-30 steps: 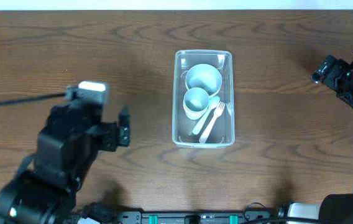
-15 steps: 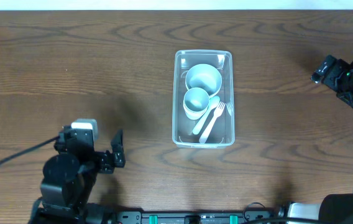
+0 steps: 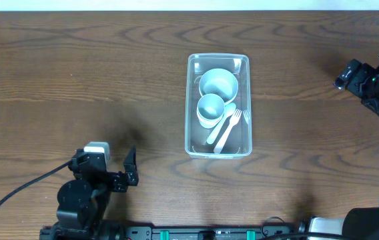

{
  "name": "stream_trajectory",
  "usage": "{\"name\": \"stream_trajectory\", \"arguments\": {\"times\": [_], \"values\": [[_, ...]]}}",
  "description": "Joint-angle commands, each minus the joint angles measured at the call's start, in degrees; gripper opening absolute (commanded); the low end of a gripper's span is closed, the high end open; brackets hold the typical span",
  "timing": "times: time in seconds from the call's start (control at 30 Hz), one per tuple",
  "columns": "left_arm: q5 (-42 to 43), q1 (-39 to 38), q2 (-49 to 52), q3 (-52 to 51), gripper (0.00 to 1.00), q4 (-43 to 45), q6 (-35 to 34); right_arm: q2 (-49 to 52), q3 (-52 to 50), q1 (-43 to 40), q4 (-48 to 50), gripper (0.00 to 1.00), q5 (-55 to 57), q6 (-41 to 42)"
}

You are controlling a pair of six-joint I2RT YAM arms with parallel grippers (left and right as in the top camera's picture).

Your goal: Pack container

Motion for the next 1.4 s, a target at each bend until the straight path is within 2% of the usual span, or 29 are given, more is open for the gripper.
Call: {"name": "stream_trajectory", "arguments": {"times": [0.0, 0.53, 0.73, 1.07, 1.37], "values": [[1.7, 0.9, -2.8, -3.1, 0.98, 1.8, 0.9, 0.0, 0.0, -0.3, 0.0, 0.99, 0.0, -0.7], [3.7, 1.4, -9.2, -14.1, 0.98, 6.8, 0.7, 0.0, 0.0, -0.3, 0.0, 0.99, 0.0, -0.7], [3.7, 1.5, -9.8, -16.7, 0.98, 12.0, 0.8, 0.0, 0.0, -0.3, 0.0, 0.99, 0.0, -0.7], [3.6, 2.1, -9.8, -17.4, 0.98, 19.3, 1.5, 0.0, 0.0, -0.3, 0.0, 0.99, 0.0, -0.7], [3.7, 2.6, -9.8, -17.4, 0.98, 20.3, 1.4, 0.0, 0.0, -0.3, 0.0, 0.99, 0.0, -0.7]]}}
